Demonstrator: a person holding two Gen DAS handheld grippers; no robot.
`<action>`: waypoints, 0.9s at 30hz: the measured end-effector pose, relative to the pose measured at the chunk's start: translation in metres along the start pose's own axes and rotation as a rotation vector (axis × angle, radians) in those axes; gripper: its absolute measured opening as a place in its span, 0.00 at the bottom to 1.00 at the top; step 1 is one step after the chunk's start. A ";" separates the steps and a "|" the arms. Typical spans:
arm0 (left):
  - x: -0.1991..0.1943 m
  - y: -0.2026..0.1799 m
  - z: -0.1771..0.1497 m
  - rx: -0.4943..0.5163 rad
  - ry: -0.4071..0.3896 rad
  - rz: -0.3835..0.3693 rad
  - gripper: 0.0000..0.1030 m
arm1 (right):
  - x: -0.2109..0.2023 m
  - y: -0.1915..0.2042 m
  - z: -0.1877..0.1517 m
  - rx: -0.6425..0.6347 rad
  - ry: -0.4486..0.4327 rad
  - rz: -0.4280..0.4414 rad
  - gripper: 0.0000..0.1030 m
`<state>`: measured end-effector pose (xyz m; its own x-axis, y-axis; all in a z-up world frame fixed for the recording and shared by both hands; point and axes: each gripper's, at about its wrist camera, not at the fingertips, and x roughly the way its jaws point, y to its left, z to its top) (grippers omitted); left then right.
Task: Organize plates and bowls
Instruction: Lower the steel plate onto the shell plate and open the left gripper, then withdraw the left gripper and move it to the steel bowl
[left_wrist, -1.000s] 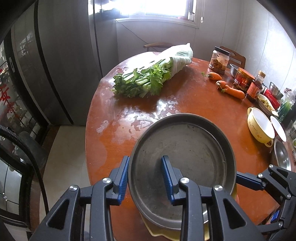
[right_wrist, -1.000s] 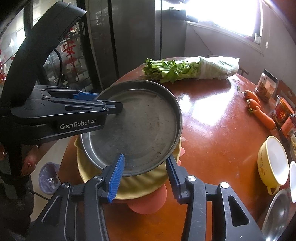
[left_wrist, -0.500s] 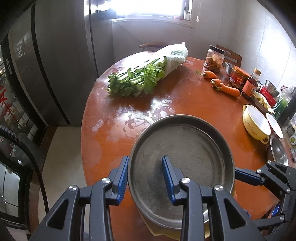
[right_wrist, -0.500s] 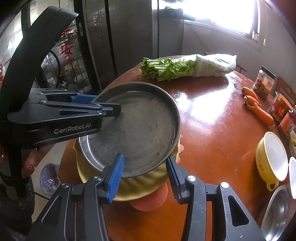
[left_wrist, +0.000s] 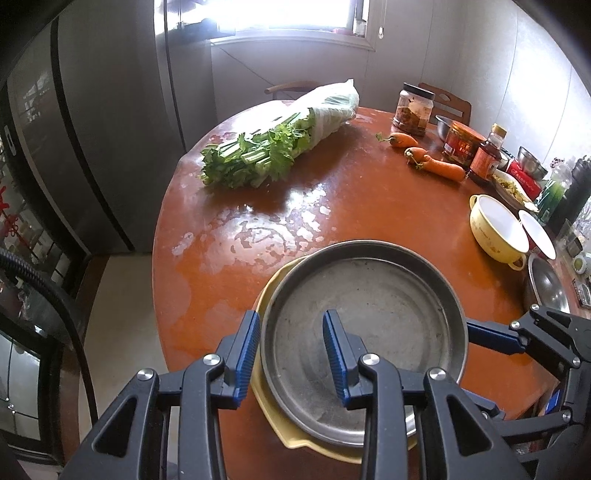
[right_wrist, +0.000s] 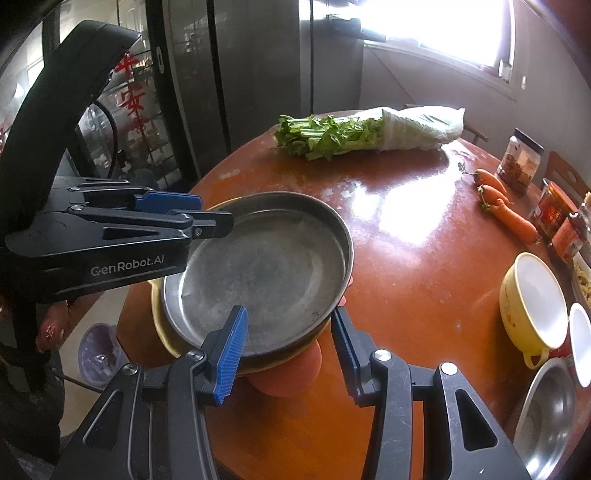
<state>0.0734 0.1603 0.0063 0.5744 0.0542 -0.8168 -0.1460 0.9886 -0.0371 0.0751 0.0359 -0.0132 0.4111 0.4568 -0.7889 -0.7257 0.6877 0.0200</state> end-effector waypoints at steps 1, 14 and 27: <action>0.000 0.000 0.000 -0.001 -0.001 0.003 0.34 | 0.000 0.000 0.000 0.001 0.000 0.002 0.47; -0.014 -0.002 0.002 -0.029 -0.055 -0.025 0.35 | -0.006 -0.004 -0.002 0.027 -0.016 -0.002 0.52; -0.032 -0.017 0.003 -0.042 -0.102 -0.033 0.42 | -0.032 -0.020 -0.009 0.074 -0.082 -0.049 0.62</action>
<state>0.0600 0.1420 0.0354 0.6584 0.0377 -0.7517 -0.1582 0.9834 -0.0892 0.0709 0.0024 0.0061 0.4908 0.4642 -0.7374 -0.6623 0.7486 0.0304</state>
